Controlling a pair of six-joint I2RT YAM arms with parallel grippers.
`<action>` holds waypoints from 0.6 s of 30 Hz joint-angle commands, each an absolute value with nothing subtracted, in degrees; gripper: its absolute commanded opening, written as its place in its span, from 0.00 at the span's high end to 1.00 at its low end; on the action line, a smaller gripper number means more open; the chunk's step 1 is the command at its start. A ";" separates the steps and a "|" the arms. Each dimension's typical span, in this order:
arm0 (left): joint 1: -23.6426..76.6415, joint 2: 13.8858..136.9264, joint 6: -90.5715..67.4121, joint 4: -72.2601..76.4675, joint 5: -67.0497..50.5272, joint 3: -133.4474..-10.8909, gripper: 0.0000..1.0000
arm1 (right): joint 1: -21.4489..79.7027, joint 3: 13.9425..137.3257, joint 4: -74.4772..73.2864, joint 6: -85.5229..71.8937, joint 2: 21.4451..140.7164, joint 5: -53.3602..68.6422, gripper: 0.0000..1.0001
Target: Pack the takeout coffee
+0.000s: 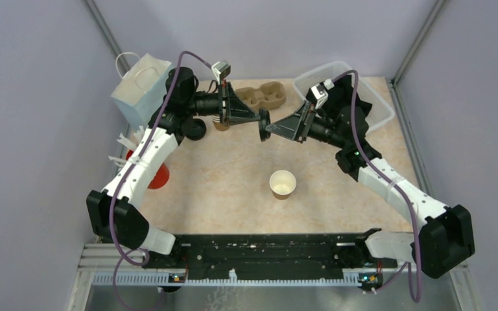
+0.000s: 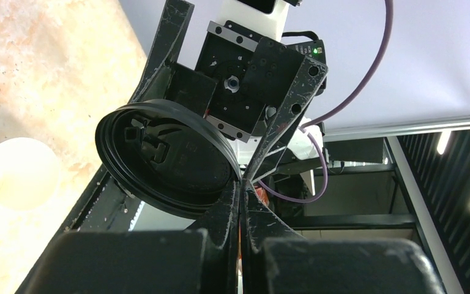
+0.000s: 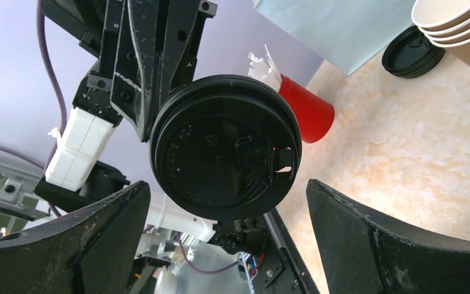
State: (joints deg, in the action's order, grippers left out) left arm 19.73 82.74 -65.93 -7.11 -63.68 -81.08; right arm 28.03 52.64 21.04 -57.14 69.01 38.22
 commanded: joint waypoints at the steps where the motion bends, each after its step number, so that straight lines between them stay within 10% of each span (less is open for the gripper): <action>1: 19.74 80.47 -66.53 -4.42 -65.26 -80.87 1.00 | 29.09 55.81 25.24 -58.41 69.80 38.19 0.01; 18: 19.77 80.54 -66.09 -4.61 -66.53 -80.83 1.00 | 29.50 55.76 27.46 -60.34 71.03 37.53 0.04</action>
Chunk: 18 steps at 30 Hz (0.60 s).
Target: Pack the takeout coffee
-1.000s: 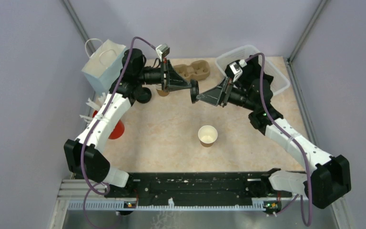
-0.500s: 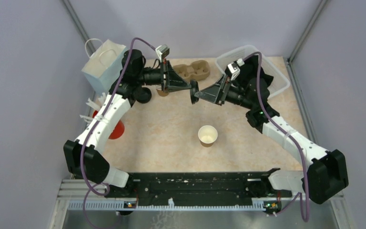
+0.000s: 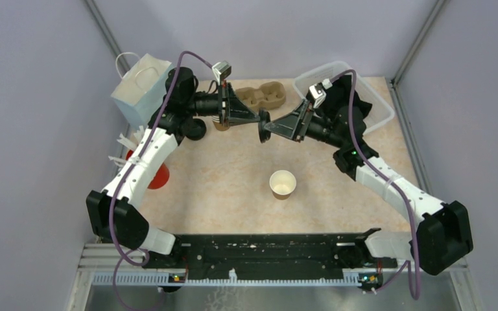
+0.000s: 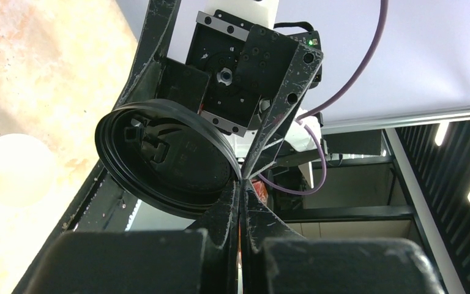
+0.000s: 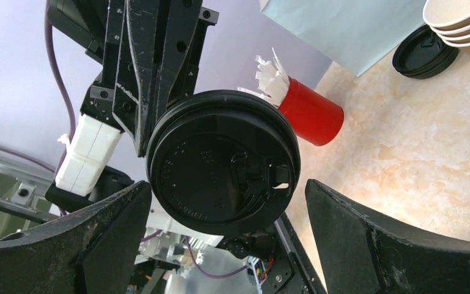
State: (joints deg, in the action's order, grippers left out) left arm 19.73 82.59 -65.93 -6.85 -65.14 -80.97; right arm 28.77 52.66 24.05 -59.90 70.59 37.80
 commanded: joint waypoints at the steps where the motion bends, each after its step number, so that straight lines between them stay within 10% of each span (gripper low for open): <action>1: 19.75 80.53 -66.09 -4.64 -66.61 -80.82 1.00 | 29.57 55.78 27.45 -60.35 71.09 37.41 0.05; 18: 19.73 80.14 -64.84 -5.81 -67.24 -80.55 1.00 | 30.84 56.41 26.44 -59.66 71.45 36.03 0.14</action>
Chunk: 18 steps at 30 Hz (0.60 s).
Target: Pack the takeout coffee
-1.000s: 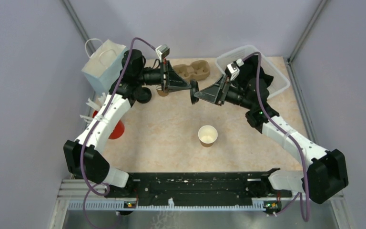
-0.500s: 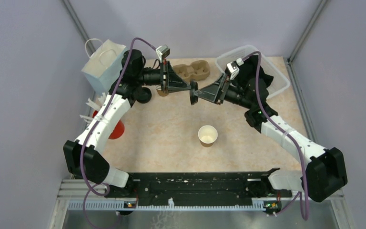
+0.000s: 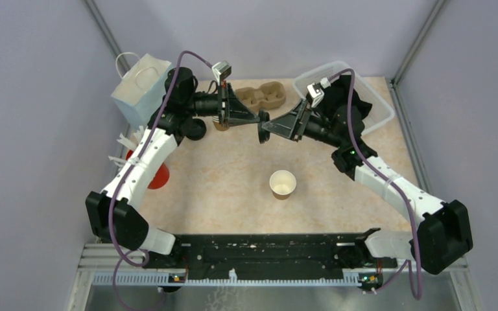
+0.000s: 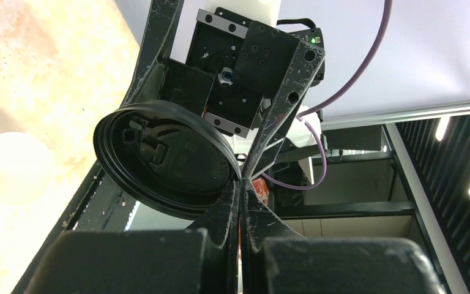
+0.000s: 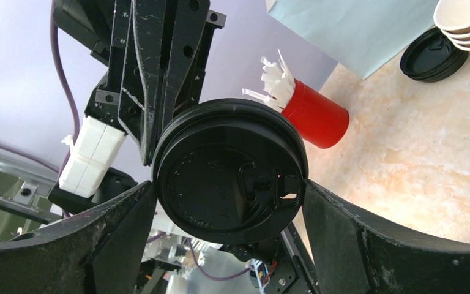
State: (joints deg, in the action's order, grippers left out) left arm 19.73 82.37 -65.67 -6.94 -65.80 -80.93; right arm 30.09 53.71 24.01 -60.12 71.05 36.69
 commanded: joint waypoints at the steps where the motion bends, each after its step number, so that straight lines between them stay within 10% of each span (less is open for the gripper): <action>1: 19.77 80.08 -64.79 -5.90 -67.24 -80.55 1.00 | 30.85 56.38 26.48 -59.73 71.43 36.04 0.16; 13: 19.73 80.31 -64.11 -7.88 -67.24 -80.38 1.00 | 30.81 56.22 25.12 -59.50 70.93 35.00 0.21; 18: 19.53 79.94 -62.35 -9.09 -66.71 -79.77 0.74 | 30.84 55.93 23.14 -58.99 70.08 34.27 0.24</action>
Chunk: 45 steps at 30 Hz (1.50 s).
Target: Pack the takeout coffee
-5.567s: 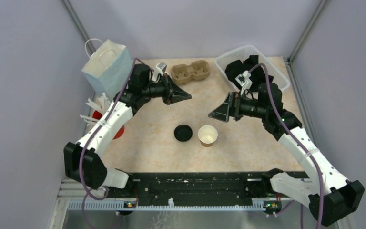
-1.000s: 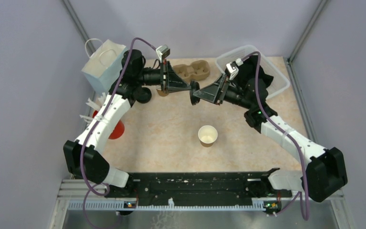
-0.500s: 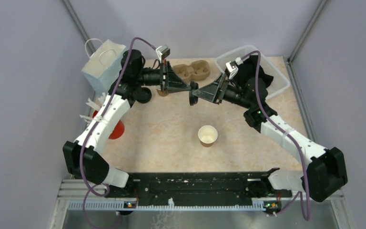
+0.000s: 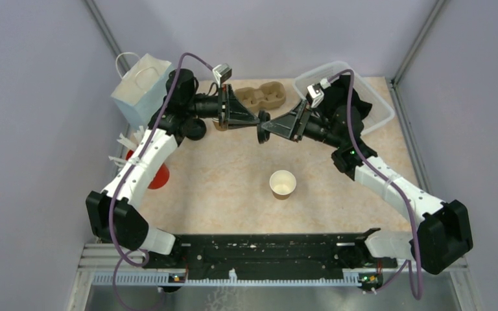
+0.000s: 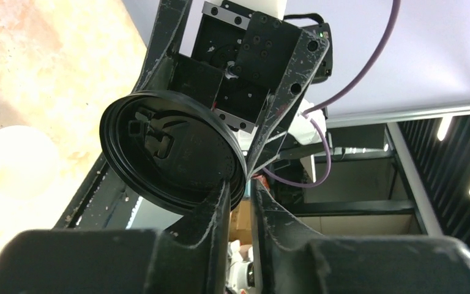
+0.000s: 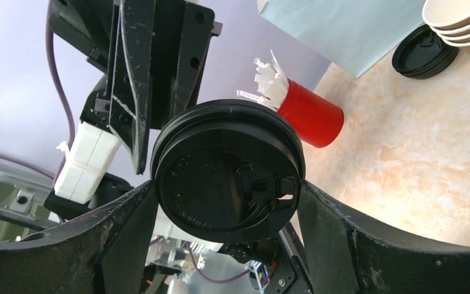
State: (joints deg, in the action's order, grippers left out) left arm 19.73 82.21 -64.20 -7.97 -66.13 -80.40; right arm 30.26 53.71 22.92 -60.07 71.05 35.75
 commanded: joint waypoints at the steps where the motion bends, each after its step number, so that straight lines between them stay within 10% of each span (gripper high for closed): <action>1: 19.32 79.71 -61.09 -10.14 -66.40 -79.86 0.68 | 30.85 55.86 21.65 -58.39 69.62 33.83 0.24; 8: 16.09 77.64 -43.73 -30.33 -57.28 -81.25 0.31 | 30.76 57.99 -9.96 -40.09 63.91 28.14 0.24; 18: 17.06 73.59 -35.55 -32.20 -47.22 -65.50 0.12 | 40.86 80.95 -58.90 -20.87 73.70 1.27 0.25; 45: 18.98 75.44 -26.88 -34.91 -39.49 -58.76 0.09 | 51.47 81.10 -58.28 -22.94 92.04 -10.11 0.22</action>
